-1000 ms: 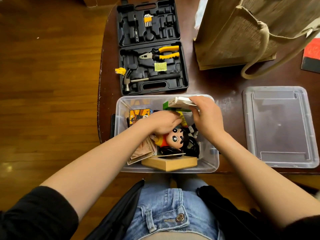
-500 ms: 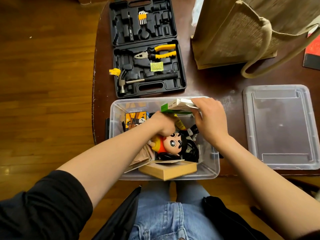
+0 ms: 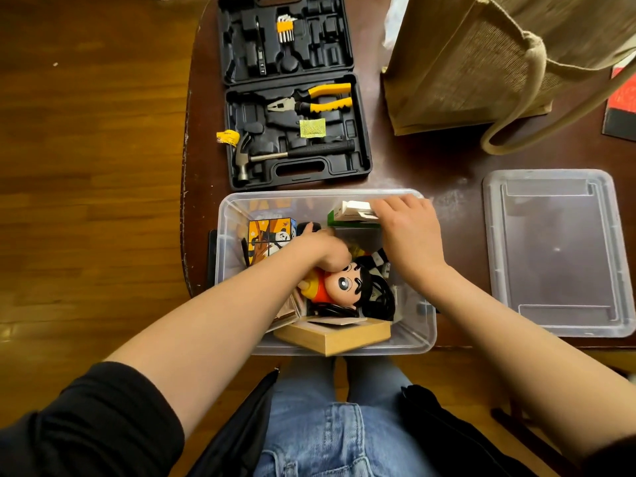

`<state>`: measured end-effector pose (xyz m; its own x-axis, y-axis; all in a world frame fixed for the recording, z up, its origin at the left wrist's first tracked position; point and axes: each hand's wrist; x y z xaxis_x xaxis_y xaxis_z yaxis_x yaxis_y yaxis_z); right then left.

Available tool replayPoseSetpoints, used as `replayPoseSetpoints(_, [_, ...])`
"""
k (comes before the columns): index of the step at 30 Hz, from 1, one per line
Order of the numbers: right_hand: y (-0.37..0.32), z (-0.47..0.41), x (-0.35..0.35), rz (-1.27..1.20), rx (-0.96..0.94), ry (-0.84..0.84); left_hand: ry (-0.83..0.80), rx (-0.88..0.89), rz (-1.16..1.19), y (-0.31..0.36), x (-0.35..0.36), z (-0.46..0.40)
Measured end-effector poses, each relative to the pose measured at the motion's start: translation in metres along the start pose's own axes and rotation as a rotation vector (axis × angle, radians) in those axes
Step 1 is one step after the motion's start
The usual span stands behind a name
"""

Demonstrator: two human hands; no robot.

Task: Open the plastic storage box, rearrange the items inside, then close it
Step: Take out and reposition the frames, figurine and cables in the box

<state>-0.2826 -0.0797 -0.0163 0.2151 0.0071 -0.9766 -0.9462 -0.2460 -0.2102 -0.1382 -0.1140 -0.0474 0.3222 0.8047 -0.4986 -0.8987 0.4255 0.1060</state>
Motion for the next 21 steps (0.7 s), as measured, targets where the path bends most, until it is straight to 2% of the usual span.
replayPoseSetpoints(3, [-0.003, -0.002, 0.008, 0.074, 0.007, -0.106, -0.029, -0.005, 0.013, 0.002, -0.002, 0.003])
replayPoseSetpoints(8, [-0.01, -0.005, 0.018, 0.074, 0.019, -0.172, -0.026, -0.021, 0.042, 0.001, -0.003, 0.005])
replayPoseSetpoints(10, [-0.014, -0.001, 0.017, -0.015, 0.036, -0.121, -0.021, -0.021, 0.052, 0.0, -0.001, 0.005])
replayPoseSetpoints(13, [-0.019, 0.013, 0.008, -0.167, 0.114, 0.093, -0.011, -0.022, 0.064, -0.001, 0.001, 0.004])
replayPoseSetpoints(15, [-0.022, 0.024, 0.001, -0.278, 0.19, 0.153, 0.001, -0.026, 0.062, -0.001, 0.0, 0.005])
replayPoseSetpoints(17, [-0.026, 0.032, -0.003, -0.375, 0.267, 0.073, 0.036, -0.021, 0.086, -0.002, 0.001, 0.006])
replayPoseSetpoints(21, [-0.031, 0.04, 0.005, -0.452, 0.394, -0.234, 0.181, -0.025, 0.217, -0.005, 0.007, 0.013])
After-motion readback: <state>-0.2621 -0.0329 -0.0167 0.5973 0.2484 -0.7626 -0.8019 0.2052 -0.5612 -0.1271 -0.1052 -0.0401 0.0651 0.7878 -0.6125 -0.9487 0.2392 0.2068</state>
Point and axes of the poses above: each hand's wrist, its own z-axis away from the middle knuckle, its own x-axis out of the palm, y = z × x, and after that the axes turned 2 degrees about -x, right-handed
